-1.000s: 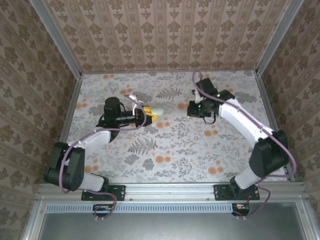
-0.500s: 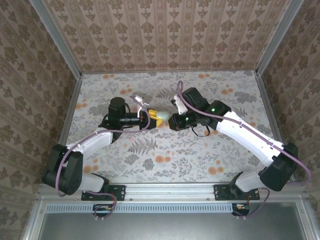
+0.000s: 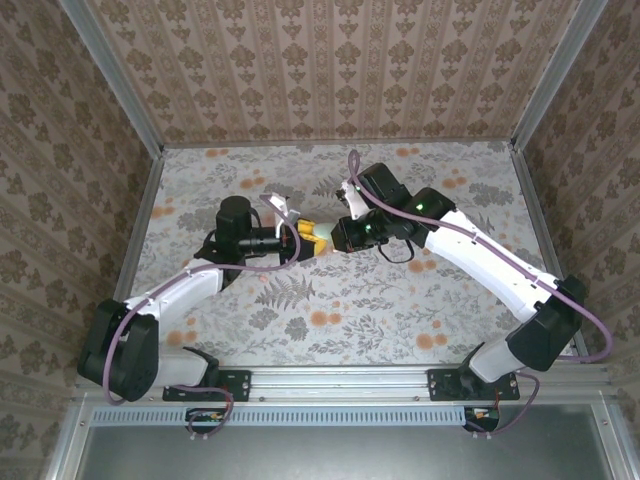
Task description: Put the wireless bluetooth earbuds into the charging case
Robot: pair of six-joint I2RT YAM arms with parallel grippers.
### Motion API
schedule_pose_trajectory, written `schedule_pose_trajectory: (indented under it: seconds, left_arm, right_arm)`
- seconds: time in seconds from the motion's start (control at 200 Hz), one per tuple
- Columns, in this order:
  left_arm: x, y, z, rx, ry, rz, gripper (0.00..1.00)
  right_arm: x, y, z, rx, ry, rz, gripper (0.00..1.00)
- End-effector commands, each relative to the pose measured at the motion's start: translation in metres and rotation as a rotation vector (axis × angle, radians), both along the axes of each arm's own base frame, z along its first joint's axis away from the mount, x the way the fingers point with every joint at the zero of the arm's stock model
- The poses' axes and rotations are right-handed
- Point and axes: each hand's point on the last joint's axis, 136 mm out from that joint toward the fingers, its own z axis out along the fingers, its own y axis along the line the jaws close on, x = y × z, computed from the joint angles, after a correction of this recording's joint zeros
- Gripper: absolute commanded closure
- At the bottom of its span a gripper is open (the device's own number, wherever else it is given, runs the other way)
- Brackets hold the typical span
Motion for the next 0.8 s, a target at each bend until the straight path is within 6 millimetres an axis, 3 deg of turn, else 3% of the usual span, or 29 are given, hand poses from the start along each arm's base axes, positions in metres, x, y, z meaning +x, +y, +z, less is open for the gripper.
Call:
schedule_pose_trajectory:
  seconds: [0.0,0.435,0.795]
  left_arm:
    - [-0.02,-0.002,0.007,-0.003,-0.035,-0.075,1.0]
    - [-0.022,-0.001,0.004,0.002,-0.035,-0.073,1.0]
    - [-0.023,-0.002,0.007,-0.003,-0.044,-0.078,1.0]
  right_arm:
    - [0.017,0.0,0.026,0.034,-0.09,-0.012,0.87]
    - [0.02,-0.003,0.034,0.016,-0.116,-0.005,0.88]
    - [0.022,-0.008,0.017,-0.064,-0.126,0.02,0.88]
